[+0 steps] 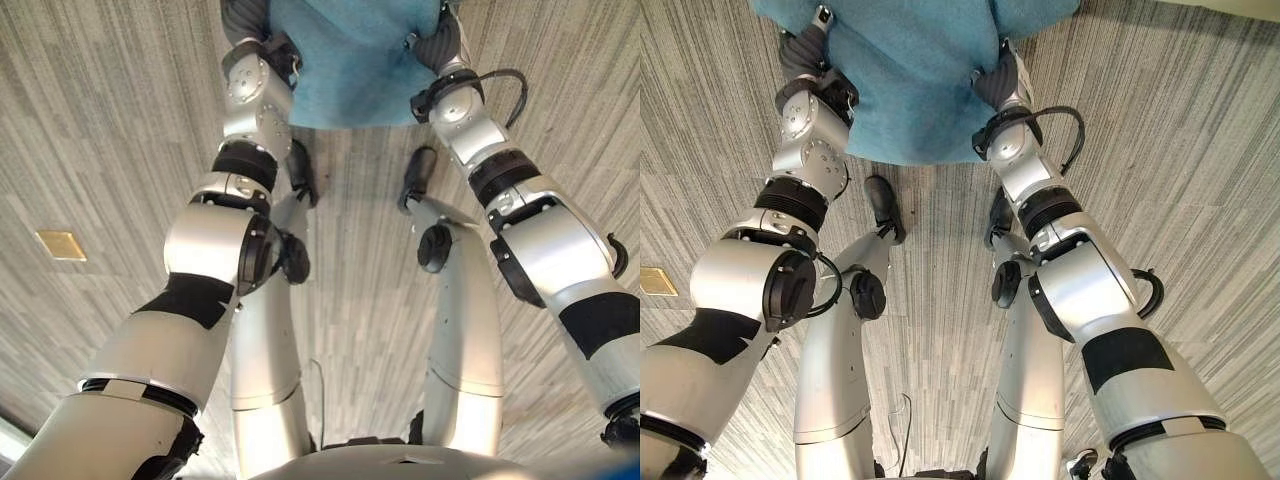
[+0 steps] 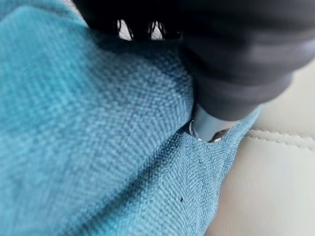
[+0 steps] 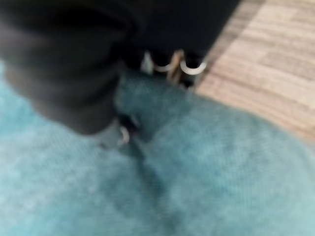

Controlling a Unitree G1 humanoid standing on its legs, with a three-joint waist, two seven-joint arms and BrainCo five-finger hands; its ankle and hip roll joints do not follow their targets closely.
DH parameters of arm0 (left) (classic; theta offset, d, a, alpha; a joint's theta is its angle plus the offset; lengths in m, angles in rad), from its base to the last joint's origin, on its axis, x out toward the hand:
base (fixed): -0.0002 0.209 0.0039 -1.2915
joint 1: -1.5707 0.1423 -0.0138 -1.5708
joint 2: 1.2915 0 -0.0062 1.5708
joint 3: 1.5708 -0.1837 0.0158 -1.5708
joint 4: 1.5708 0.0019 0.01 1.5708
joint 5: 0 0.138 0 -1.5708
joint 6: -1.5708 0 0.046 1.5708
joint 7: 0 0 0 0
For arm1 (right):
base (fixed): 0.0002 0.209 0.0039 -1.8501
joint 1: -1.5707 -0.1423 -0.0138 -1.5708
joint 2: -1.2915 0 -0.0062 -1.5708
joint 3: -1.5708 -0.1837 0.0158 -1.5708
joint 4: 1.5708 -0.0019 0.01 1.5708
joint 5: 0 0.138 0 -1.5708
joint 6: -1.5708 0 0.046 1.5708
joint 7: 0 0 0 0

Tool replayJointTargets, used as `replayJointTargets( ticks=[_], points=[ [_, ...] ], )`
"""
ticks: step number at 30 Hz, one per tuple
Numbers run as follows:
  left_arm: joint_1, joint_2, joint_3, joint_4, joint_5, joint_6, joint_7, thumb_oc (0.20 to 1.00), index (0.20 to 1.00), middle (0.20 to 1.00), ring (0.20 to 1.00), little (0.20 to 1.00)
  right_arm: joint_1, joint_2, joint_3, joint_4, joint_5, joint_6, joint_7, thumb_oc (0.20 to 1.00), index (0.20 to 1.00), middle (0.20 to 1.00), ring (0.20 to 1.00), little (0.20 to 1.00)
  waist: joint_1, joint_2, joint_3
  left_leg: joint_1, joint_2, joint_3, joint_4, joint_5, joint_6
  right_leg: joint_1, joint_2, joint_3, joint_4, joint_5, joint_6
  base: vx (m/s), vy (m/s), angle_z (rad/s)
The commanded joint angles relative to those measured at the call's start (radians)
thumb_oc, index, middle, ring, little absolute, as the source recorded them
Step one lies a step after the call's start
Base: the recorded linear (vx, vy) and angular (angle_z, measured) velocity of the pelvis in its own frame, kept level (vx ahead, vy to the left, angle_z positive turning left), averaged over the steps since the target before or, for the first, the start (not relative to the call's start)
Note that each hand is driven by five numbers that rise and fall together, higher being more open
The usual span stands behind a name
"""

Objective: Pick up all the scattered cushions and arrange them neatly on the sofa.

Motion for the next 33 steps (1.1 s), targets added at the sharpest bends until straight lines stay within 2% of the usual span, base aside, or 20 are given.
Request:
replayJointTargets(
  ticks=[1,3,4,5,7,12,16,21,22,23,24,28,29,30,31,33],
  points=[
    [0.093,-0.218,-0.042,-0.168,0.153,-0.161,-0.108,0.2,0.2,0.2,0.2,0.2,0.071,0.197,0.004,-0.189,-0.087,-0.116,-0.009,0.2,0.2,0.2,0.2,0.2,-0.034,0.048,-0.204,-0.008,0.021,-0.064,0.219,-0.209,-0.063,0.1,0.002,0.018,-0.004,0.001,0.119,-0.07,0.055,0.01],
    [0.122,-0.224,-0.048,-0.186,0.175,-0.165,-0.101,0.2,0.2,0.2,0.2,0.2,0.103,0.198,-0.01,-0.218,-0.097,-0.12,-0.014,0.2,0.2,0.2,0.2,0.2,-0.034,0.048,-0.203,0.009,0.018,-0.063,0.205,-0.204,-0.062,0.12,0.001,0.013,-0.017,0.009,0.121,-0.11,0.035,0.01],
    [0.18,-0.233,-0.058,-0.232,0.213,-0.177,-0.1,0.2,0.2,0.2,0.2,0.2,0.169,0.205,-0.043,-0.294,-0.119,-0.124,-0.034,0.2,0.2,0.2,0.2,0.2,-0.034,0.044,-0.205,0.048,0.014,-0.061,0.143,-0.156,-0.061,0.165,0.002,0.004,-0.075,0.049,0.119,-0.14,0.019,0.01],
    [0.18,-0.233,-0.058,-0.232,0.213,-0.177,-0.1,0.2,0.2,0.2,0.2,0.2,0.169,0.205,-0.043,-0.294,-0.119,-0.124,-0.034,0.2,0.2,0.2,0.2,0.2,-0.034,0.044,-0.205,0.048,0.014,-0.061,0.143,-0.156,-0.061,0.165,0.002,0.004,-0.075,0.049,0.119,-0.16,0.012,-0.04],
    [0.261,-0.238,-0.081,-0.292,0.268,-0.184,-0.103,0.2,0.2,0.2,0.2,0.2,0.267,0.215,-0.081,-0.383,-0.146,-0.126,-0.049,0.2,0.2,0.2,0.2,0.2,-0.033,0.039,-0.202,0.12,0.003,-0.064,0.078,-0.133,-0.065,0.248,-0.001,-0.01,-0.14,0.072,0.124,-0.1,0.017,-0.05],
    [0.386,-0.263,-0.124,-0.416,0.313,-0.197,-0.117,0.2,0.2,0.2,0.2,0.2,0.416,0.224,-0.128,-0.538,-0.158,-0.129,-0.054,0.2,0.2,0.2,0.2,0.2,-0.034,0.031,-0.206,0.192,-0.01,-0.069,0.016,-0.117,-0.066,0.332,-0.003,-0.035,-0.2,0.087,0.124,-0.06,0.015,0.02],
    [0.496,-0.269,-0.2,-0.526,0.372,-0.198,-0.113,0.2,0.2,0.2,0.2,0.2,0.545,0.211,-0.154,-0.649,-0.147,-0.16,-0.069,0.2,0.2,0.2,0.2,0.2,-0.031,0.025,-0.221,0.286,-0.018,-0.08,-0.052,-0.102,-0.068,0.432,-0.003,-0.058,-0.265,0.103,0.127,-0.01,0.004,0.0],
    [0.654,-0.269,-0.298,-0.64,0.404,-0.188,-0.117,0.2,0.2,0.2,0.2,0.2,0.731,0.176,-0.109,-0.803,-0.145,-0.178,-0.061,0.2,0.2,0.2,0.2,0.2,-0.031,0.011,-0.258,0.493,-0.025,-0.09,-0.159,-0.094,-0.078,0.636,0.004,-0.091,-0.383,0.114,0.119,0.08,-0.007,0.01],
    [0.655,-0.269,-0.299,-0.64,0.404,-0.187,-0.117,0.2,0.2,0.2,0.2,0.2,0.731,0.176,-0.109,-0.804,-0.145,-0.177,-0.061,0.2,0.2,0.2,0.2,0.2,-0.031,0.01,-0.257,0.496,-0.025,-0.09,-0.16,-0.094,-0.078,0.639,0.004,-0.091,-0.384,0.114,0.119,0.14,-0.021,-0.07],
    [0.699,-0.276,-0.326,-0.653,0.409,-0.186,-0.118,0.2,0.2,0.2,0.2,0.2,0.783,0.17,-0.094,-0.826,-0.146,-0.181,-0.064,0.2,0.2,0.2,0.2,0.2,-0.034,0.008,-0.27,0.572,-0.023,-0.089,-0.183,-0.098,-0.08,0.708,0.01,-0.09,-0.418,0.115,0.114,0.08,-0.007,-0.08],
    [0.699,-0.275,-0.326,-0.653,0.409,-0.186,-0.118,0.2,0.2,0.2,0.2,0.2,0.783,0.17,-0.094,-0.826,-0.146,-0.181,-0.064,0.2,0.2,0.2,0.2,0.2,-0.034,0.008,-0.272,0.572,-0.023,-0.088,-0.188,-0.094,-0.08,0.707,0.01,-0.09,-0.421,0.119,0.114,0.11,-0.017,-0.07],
    [0.798,-0.286,-0.366,-0.665,0.413,-0.189,-0.117,0.2,0.2,0.2,0.2,0.2,0.902,0.181,-0.083,-0.876,-0.134,-0.195,-0.073,0.2,0.2,0.2,0.2,0.2,-0.045,0.002,-0.306,0.783,-0.011,-0.076,-0.274,-0.098,-0.093,0.891,0.025,-0.093,-0.509,0.123,0.111,0.14,-0.057,-0.09],
    [0.798,-0.286,-0.366,-0.666,0.413,-0.189,-0.117,0.2,0.2,0.2,0.2,0.2,0.903,0.181,-0.083,-0.877,-0.134,-0.195,-0.073,0.2,0.2,0.2,0.2,0.2,-0.045,0.001,-0.307,0.784,-0.012,-0.075,-0.28,-0.093,-0.093,0.891,0.025,-0.093,-0.513,0.126,0.11,0.18,-0.083,-0.13],
    [0.829,-0.295,-0.379,-0.662,0.416,-0.186,-0.118,0.2,0.2,0.2,0.2,0.2,0.94,0.177,-0.077,-0.887,-0.138,-0.205,-0.081,0.2,0.2,0.2,0.2,0.2,-0.048,0.002,-0.32,0.867,-0.014,-0.066,-0.308,-0.099,-0.096,0.958,0.043,-0.09,-0.537,0.122,0.107,0.12,-0.055,-0.15],
    [0.83,-0.294,-0.379,-0.663,0.416,-0.186,-0.118,0.2,0.2,0.2,0.2,0.2,0.94,0.177,-0.077,-0.888,-0.138,-0.204,-0.081,0.2,0.2,0.2,0.2,0.2,-0.048,0.001,-0.321,0.868,-0.014,-0.064,-0.314,-0.095,-0.096,0.958,0.043,-0.089,-0.541,0.126,0.106,0.28,-0.135,-0.24],
    [0.87,-0.301,-0.395,-0.661,0.433,-0.181,-0.113,0.2,0.2,0.2,0.2,0.2,0.987,0.163,-0.075,-0.913,-0.148,-0.224,-0.089,0.2,0.2,0.2,0.2,0.2,-0.054,0.005,-0.346,0.995,-0.005,-0.05,-0.369,-0.094,-0.106,1.055,0.068,-0.084,-0.576,0.119,0.098,0.22,-0.124,-0.22]
  ],
)
